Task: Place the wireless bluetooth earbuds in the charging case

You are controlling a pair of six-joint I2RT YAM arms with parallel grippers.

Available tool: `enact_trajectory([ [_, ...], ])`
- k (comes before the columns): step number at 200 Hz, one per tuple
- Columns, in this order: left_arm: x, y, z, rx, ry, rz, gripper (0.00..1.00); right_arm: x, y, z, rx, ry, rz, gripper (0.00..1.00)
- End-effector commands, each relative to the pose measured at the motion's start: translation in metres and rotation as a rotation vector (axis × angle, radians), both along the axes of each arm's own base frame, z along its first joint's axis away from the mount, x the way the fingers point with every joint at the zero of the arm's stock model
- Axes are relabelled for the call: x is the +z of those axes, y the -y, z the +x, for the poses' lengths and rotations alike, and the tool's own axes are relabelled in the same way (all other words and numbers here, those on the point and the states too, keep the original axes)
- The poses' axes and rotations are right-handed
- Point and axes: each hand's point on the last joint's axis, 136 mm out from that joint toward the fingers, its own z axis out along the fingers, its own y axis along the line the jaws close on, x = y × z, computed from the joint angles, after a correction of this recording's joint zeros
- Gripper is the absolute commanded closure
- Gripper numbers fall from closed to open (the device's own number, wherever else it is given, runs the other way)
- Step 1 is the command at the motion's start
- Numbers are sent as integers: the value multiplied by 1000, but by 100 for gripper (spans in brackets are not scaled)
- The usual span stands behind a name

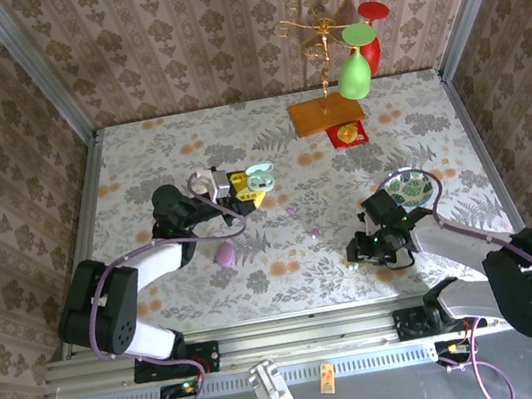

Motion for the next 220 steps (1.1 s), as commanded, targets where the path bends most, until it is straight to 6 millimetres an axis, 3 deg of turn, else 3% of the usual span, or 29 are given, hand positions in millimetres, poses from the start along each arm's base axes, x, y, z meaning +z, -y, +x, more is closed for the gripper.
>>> enact_trajectory([
  [1,13,1,0,-23,43,-21,75,0,-3,-18,7,-38,37,67],
  [43,13,1,-3,-32,44,-22,75,2,7,-24,-60,-35,16,69],
  [116,17,0,-5,-42,51,-26,76,-5,-4,-15,-59,-56,47,73],
  [177,18,1,-6,-44,52,-26,76,-12,1,-14,-63,-64,11,77],
  [220,17,1,-5,-40,56,-26,76,6,0,-8,-40,-17,10,80],
])
